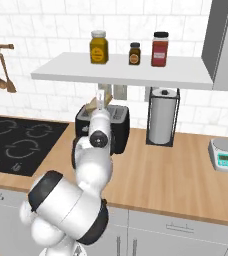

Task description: Start the toaster. Once the lever pops up, take the bread to the plate on the dining counter.

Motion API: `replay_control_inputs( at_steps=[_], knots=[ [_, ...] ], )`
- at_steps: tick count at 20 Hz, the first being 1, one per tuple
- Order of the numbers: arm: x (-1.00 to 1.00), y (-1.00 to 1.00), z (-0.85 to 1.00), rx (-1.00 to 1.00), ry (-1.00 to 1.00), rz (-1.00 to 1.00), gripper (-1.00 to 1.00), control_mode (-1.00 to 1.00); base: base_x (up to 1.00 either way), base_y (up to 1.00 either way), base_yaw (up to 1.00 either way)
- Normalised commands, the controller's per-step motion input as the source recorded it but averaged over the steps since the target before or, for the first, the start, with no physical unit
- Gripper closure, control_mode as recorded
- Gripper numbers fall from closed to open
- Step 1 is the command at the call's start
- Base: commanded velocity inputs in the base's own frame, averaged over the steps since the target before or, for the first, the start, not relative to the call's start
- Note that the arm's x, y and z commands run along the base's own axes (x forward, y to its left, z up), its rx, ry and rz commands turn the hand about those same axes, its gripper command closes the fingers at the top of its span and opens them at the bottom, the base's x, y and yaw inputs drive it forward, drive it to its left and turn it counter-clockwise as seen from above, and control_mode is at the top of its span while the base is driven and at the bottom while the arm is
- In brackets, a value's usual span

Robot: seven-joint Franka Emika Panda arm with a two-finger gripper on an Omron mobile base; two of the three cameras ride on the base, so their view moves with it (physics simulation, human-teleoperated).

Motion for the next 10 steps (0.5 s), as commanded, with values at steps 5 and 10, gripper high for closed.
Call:
replay_control_inputs(
  at_steps=[5, 10],
  knots=[
    [-1.0, -0.4, 0.59, 0.07, 0.0, 0.0, 1.0, -1.0, 0.0, 0.0, 0.0],
    [-1.0, -0.29, 0.22, -0.06, 0.02, 0.0, 1.0, -1.0, 0.0, 0.0, 0.0]
  ],
)
